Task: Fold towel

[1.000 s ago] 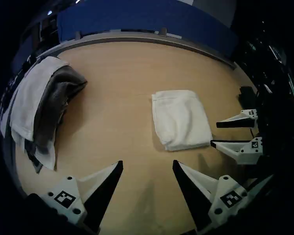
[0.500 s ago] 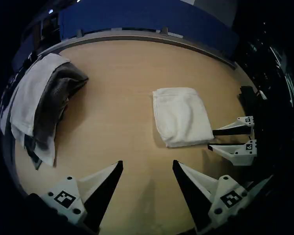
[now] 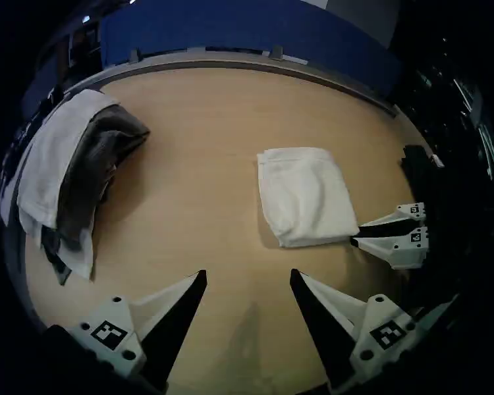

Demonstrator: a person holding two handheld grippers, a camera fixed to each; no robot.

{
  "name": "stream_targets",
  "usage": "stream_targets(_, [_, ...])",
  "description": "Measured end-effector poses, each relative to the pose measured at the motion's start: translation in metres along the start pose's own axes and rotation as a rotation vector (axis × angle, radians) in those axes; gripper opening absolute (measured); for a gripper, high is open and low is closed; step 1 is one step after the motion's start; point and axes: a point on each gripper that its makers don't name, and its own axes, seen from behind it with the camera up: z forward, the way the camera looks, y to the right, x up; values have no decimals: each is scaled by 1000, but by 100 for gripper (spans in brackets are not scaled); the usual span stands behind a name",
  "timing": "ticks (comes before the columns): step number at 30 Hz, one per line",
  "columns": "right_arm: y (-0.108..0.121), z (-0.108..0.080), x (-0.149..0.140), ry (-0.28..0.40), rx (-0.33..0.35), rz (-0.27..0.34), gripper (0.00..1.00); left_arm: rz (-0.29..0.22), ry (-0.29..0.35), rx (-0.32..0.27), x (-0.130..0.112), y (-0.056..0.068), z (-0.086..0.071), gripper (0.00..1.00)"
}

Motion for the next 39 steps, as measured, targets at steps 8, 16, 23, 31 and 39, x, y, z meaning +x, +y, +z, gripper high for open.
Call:
stream_targets(8, [1, -1, 3, 15, 2, 18, 3, 2, -1, 1, 1, 0, -1, 94])
stream_targets(16, [4, -6, 12, 40, -6, -6, 2, 7, 2, -1, 4, 3, -4, 94])
stream_targets(23, [6, -19, 30, 87, -9, -20, 2, 13, 11, -6, 7, 6, -5, 94])
stream_targets(31, [10, -52, 70, 195, -24, -59, 2, 19, 27, -7, 16, 6, -10, 94])
stream_targets(39, [16, -97, 110, 307, -51, -80, 2, 24, 47, -8, 23, 9, -19, 94])
